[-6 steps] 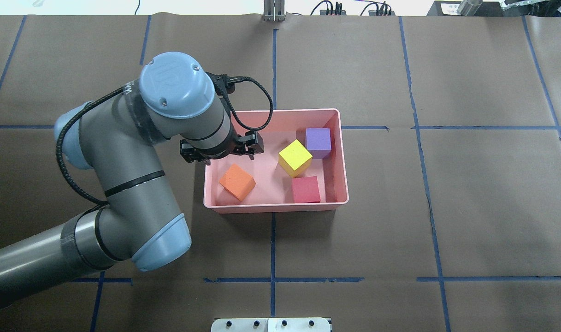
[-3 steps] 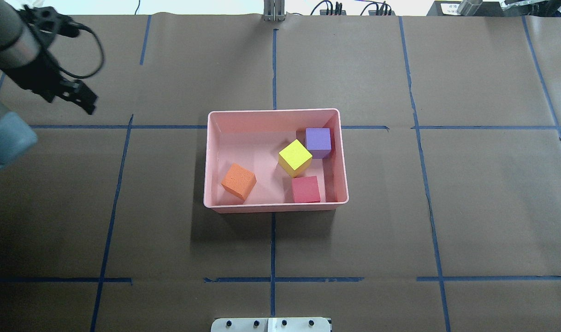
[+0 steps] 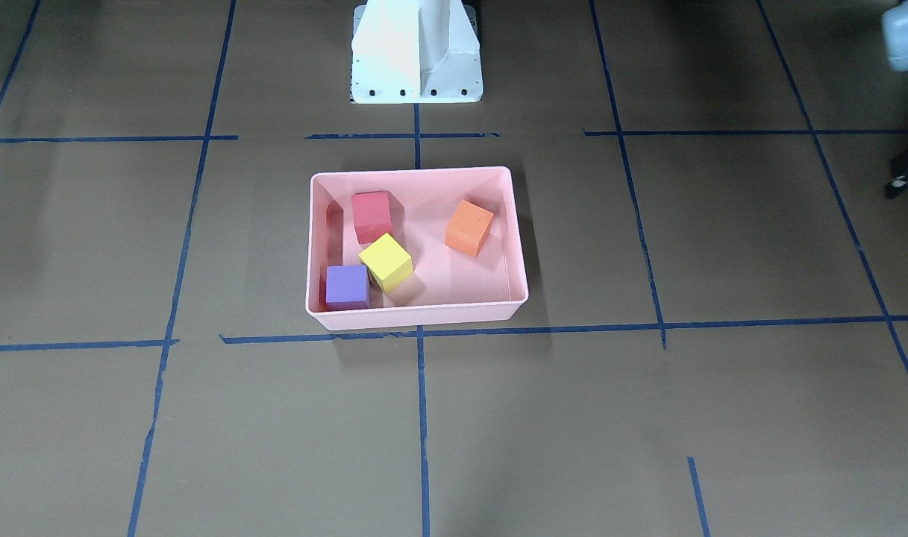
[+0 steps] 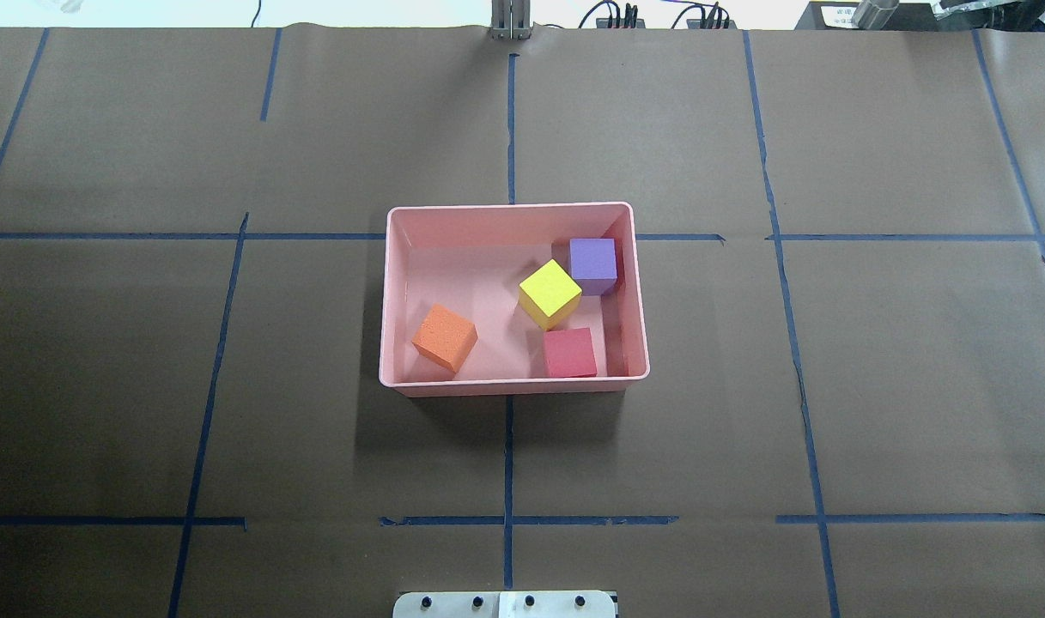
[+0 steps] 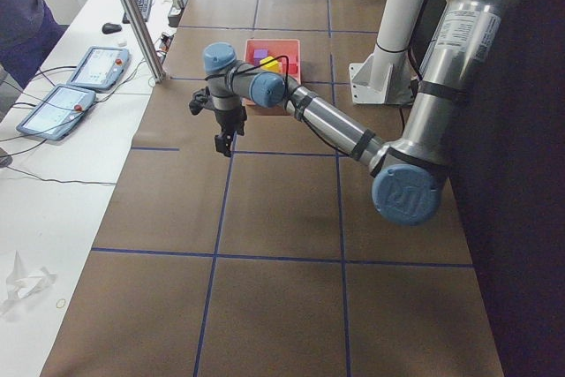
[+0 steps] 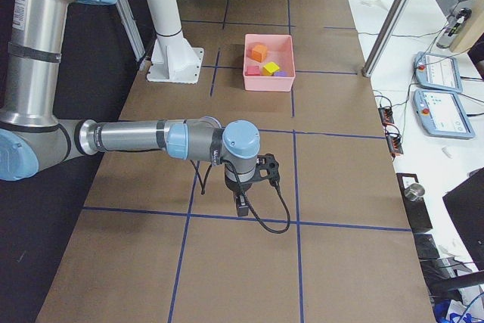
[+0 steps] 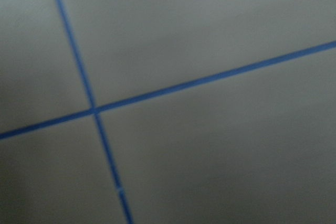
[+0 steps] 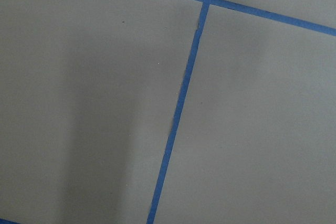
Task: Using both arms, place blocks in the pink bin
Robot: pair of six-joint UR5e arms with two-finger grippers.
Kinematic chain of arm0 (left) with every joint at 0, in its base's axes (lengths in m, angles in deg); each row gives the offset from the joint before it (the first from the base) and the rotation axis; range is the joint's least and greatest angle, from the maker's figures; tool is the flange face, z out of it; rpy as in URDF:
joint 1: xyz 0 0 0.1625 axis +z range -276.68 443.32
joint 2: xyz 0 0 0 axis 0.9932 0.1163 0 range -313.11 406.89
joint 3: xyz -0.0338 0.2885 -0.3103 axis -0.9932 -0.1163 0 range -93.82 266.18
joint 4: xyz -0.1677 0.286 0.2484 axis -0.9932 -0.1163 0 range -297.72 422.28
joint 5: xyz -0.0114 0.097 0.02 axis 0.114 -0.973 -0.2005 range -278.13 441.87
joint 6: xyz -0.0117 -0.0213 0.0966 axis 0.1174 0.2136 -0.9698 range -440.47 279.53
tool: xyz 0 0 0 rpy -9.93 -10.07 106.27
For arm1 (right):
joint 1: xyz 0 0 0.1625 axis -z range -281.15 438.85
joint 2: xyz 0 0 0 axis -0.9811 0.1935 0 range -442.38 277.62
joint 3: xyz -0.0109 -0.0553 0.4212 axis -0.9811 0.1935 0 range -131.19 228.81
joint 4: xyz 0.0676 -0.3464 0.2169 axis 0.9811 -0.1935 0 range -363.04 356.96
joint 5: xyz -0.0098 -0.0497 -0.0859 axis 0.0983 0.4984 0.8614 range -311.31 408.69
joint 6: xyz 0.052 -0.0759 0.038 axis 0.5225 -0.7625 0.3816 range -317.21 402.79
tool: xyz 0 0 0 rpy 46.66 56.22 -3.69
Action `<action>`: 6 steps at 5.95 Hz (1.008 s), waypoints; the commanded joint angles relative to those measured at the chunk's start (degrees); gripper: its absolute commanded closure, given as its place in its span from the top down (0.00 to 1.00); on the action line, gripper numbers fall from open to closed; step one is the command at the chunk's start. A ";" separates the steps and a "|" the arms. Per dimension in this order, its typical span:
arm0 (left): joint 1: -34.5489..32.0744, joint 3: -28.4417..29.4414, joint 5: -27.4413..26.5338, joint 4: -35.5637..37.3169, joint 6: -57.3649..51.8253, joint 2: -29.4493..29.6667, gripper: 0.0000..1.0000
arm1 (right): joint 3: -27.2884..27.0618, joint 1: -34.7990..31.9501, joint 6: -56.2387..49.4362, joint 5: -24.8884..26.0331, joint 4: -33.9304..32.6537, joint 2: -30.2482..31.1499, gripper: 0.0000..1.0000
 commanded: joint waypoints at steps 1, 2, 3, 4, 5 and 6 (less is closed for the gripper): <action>-2.06 1.96 -0.41 -0.36 -1.65 -7.03 1.00 | 0.01 0.04 0.10 -1.14 0.00 -0.04 1.00; -2.06 4.85 -0.25 -1.67 -1.39 -7.48 1.00 | 0.01 0.04 0.10 -1.15 0.00 -0.04 1.00; -1.79 4.88 -0.42 -1.85 -1.39 -6.26 1.00 | -0.08 0.04 0.10 -1.24 0.00 -0.04 1.00; -1.62 4.61 0.02 -1.68 -1.57 -5.81 1.00 | 0.01 0.04 0.10 -1.33 0.00 -0.12 1.00; -1.62 4.35 0.11 -1.42 -1.65 -5.98 1.00 | 0.01 0.04 0.01 -1.33 0.09 -0.12 1.00; -1.62 4.35 0.11 -1.41 -1.65 -5.99 1.00 | 0.01 0.04 0.01 -1.33 0.09 -0.21 1.00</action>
